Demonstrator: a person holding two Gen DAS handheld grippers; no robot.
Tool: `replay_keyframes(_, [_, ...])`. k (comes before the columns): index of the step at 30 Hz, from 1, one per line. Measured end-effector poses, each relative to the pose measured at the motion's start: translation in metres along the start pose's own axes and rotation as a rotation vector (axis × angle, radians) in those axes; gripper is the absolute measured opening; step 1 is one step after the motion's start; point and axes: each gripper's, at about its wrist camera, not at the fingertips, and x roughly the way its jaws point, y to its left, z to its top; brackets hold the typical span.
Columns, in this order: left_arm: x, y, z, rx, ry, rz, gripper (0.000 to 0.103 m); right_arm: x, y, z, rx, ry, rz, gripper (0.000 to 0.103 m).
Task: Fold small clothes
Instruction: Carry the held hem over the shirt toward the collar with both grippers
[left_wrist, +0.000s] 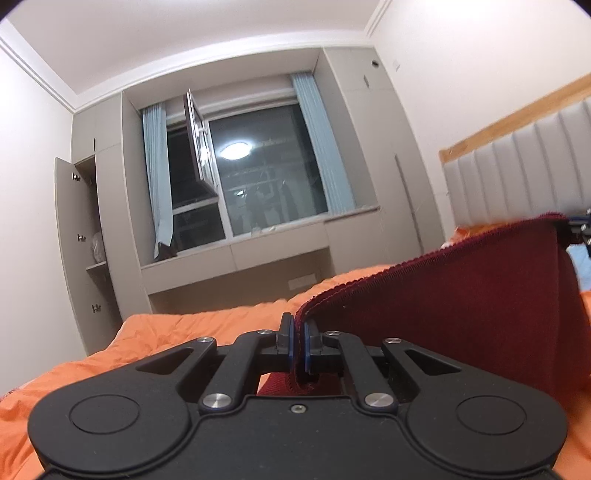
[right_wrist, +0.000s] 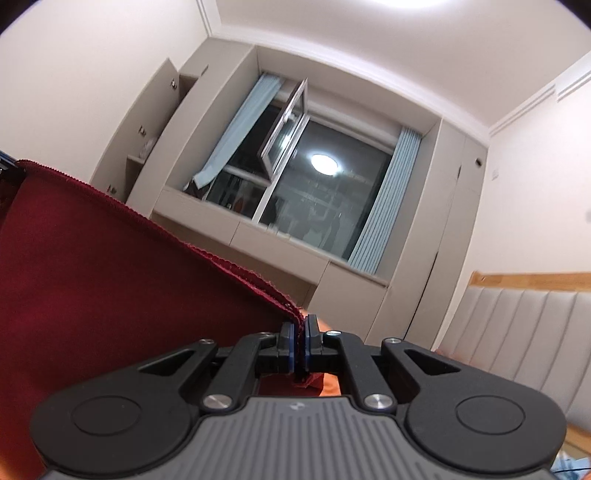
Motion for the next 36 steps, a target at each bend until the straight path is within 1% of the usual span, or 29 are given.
replay_keyframes(5, [0.072, 0.003, -0.016, -0.008, 0.088, 0.002, 0.005, 0.063, 0.012, -0.023, 0.016, 0.108, 0.031, 0.005])
replay_keyframes(9, [0.127, 0.001, -0.033, 0.026, 0.154, 0.011, 0.005, 0.105, 0.024, -0.046, 0.004, 0.201, 0.062, 0.005])
replay_keyframes(12, [0.16, 0.0, -0.048, 0.028, 0.209, 0.008, 0.005, 0.128, 0.033, -0.063, -0.001, 0.263, 0.081, 0.005])
replay_keyframes(16, [0.194, 0.0, -0.069, -0.007, 0.303, -0.012, 0.005, 0.146, 0.047, -0.08, -0.031, 0.326, 0.108, 0.005])
replay_keyframes(20, [0.21, -0.003, -0.095, -0.004, 0.384, -0.023, 0.005, 0.159, 0.058, -0.088, -0.057, 0.361, 0.121, 0.005])
replay_keyframes(23, [0.222, -0.001, -0.106, -0.018, 0.423, -0.03, 0.005, 0.164, 0.063, -0.094, -0.073, 0.38, 0.123, 0.005])
replay_keyframes(29, [0.238, -0.008, -0.117, 0.019, 0.464, -0.023, 0.005, 0.173, 0.069, -0.097, -0.09, 0.408, 0.122, 0.005])
replay_keyframes(33, [0.246, -0.007, -0.122, 0.007, 0.493, -0.019, 0.005, 0.176, 0.072, -0.097, -0.1, 0.408, 0.121, 0.006])
replay_keyframes(36, [0.251, -0.006, -0.124, 0.002, 0.504, -0.015, 0.005, 0.18, 0.075, -0.1, -0.113, 0.428, 0.128, 0.006])
